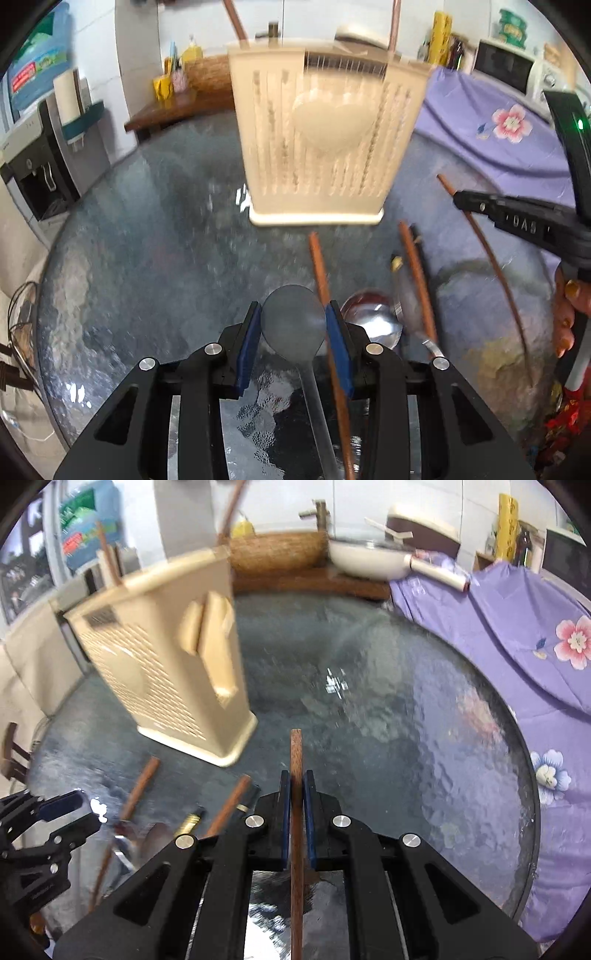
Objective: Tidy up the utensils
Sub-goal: 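Carry the chopstick with the right tool over the holder while the left tool carries the spoon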
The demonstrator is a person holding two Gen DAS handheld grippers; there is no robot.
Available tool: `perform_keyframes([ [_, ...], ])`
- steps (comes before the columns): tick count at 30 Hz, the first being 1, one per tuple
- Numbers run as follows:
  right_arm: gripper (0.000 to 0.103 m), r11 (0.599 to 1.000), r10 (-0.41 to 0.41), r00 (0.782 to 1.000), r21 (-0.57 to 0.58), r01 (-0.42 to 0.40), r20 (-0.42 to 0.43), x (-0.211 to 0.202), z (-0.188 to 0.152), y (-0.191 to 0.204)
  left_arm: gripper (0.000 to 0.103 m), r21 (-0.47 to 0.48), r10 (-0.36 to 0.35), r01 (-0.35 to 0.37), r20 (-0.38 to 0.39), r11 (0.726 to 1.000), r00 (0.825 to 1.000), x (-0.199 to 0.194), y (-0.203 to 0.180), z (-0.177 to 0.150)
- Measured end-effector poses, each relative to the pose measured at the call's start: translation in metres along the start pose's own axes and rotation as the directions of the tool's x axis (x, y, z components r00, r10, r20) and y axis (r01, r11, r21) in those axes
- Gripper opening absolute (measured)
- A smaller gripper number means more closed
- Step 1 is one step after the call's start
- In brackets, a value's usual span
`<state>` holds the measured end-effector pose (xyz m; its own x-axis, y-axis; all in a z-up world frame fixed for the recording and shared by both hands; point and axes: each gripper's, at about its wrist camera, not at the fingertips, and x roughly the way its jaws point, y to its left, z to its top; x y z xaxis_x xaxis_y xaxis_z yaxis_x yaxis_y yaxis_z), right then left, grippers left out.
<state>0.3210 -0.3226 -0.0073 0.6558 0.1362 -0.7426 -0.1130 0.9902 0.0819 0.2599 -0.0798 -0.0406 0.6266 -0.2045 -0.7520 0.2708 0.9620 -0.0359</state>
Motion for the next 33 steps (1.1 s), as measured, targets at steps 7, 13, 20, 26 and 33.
perform_keyframes([
  [7, 0.008, 0.996, 0.089, 0.983, -0.034, -0.084, 0.164, -0.073, 0.001, 0.005, 0.035, 0.027, -0.028, 0.025, 0.137, 0.999, 0.990, -0.047, -0.004, 0.010],
  [13, 0.008, 0.989, 0.138, 0.959, -0.082, -0.121, 0.247, -0.122, -0.004, 0.012, 0.035, 0.038, -0.039, 0.033, 0.192, 0.999, 0.981, -0.066, -0.008, 0.012],
  [20, 0.008, 0.985, 0.159, 0.947, -0.109, -0.134, 0.277, -0.149, -0.008, 0.013, 0.035, 0.037, -0.062, 0.055, 0.217, 0.998, 0.974, -0.079, -0.008, 0.012],
  [26, 0.008, 0.983, 0.176, 0.938, -0.101, -0.153, 0.299, -0.159, -0.007, 0.007, 0.035, 0.049, -0.076, 0.066, 0.231, 0.997, 0.970, -0.085, -0.007, 0.014],
  [33, 0.008, 0.979, 0.192, 0.928, -0.123, -0.161, 0.320, -0.168, -0.002, 0.010, 0.035, 0.042, -0.103, 0.095, 0.239, 0.995, 0.966, -0.088, -0.002, 0.021],
])
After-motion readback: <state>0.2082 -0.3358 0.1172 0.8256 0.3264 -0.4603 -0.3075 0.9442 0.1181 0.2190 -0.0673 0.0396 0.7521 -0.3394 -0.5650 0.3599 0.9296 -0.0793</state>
